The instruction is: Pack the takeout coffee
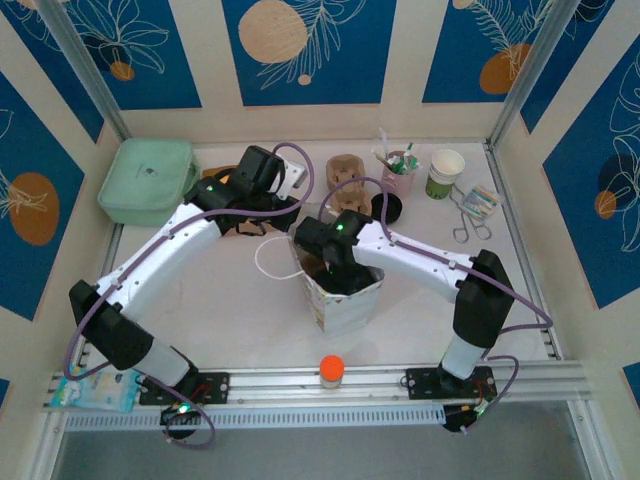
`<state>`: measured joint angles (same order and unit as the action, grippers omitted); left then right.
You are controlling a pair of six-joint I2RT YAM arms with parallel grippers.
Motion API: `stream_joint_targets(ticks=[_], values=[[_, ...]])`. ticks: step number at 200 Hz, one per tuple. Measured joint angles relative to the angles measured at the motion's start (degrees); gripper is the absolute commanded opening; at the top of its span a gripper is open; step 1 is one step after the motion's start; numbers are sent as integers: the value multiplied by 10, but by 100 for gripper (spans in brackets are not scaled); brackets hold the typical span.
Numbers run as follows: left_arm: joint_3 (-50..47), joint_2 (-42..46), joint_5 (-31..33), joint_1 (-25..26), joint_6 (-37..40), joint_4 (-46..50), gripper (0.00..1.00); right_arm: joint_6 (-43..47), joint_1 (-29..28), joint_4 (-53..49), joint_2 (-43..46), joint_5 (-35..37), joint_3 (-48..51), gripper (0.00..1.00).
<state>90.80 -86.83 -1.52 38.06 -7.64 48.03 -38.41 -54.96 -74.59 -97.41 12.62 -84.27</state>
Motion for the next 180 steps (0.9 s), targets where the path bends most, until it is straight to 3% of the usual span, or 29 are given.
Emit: stream_joint_targets(ticks=[180], values=[[0,0,3,0,0,0,8,5,26,24,0,24,16,12]])
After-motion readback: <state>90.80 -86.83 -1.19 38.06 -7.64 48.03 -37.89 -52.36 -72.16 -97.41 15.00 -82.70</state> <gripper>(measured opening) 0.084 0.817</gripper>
